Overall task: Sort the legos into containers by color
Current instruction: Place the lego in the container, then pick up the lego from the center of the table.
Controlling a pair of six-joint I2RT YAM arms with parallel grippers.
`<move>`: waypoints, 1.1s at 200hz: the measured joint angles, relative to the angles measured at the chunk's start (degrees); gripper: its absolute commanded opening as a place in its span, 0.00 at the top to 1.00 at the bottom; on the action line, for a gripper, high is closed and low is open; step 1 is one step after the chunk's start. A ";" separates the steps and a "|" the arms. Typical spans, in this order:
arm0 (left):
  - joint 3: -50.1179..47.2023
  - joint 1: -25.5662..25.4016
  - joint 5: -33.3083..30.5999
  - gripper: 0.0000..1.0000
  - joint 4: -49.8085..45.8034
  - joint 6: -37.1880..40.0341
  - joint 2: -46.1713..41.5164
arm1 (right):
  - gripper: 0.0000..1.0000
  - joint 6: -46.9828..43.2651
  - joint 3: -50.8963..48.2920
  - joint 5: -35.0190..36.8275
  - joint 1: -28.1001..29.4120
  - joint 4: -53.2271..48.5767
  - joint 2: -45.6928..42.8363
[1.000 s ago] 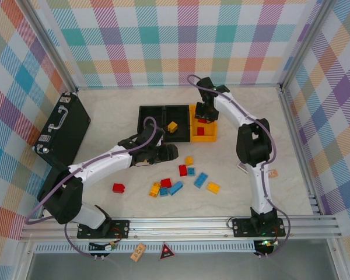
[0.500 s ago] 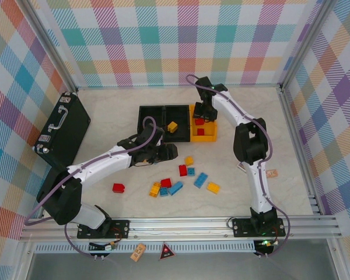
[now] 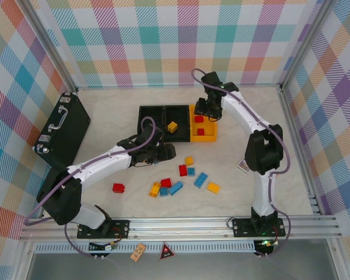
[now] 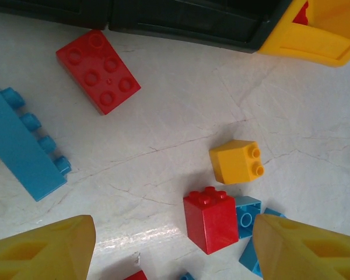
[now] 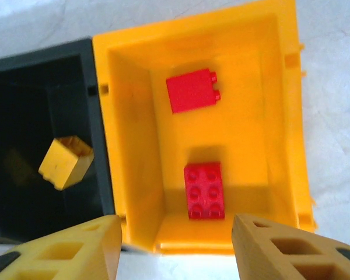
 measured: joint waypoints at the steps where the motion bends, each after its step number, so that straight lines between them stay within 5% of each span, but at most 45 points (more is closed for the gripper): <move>1: 0.00 0.00 0.00 0.29 0.00 -0.02 0.00 | 0.48 0.00 -0.48 -0.09 0.04 0.20 -0.39; 97: -4.28 0.00 -0.31 0.29 -1.79 -0.07 -4.00 | 0.47 0.76 -30.60 -4.76 6.91 7.39 -17.42; 220: -9.84 0.00 0.31 0.29 -1.18 -1.51 -6.95 | 0.46 4.02 -34.80 -6.16 14.84 13.64 -7.87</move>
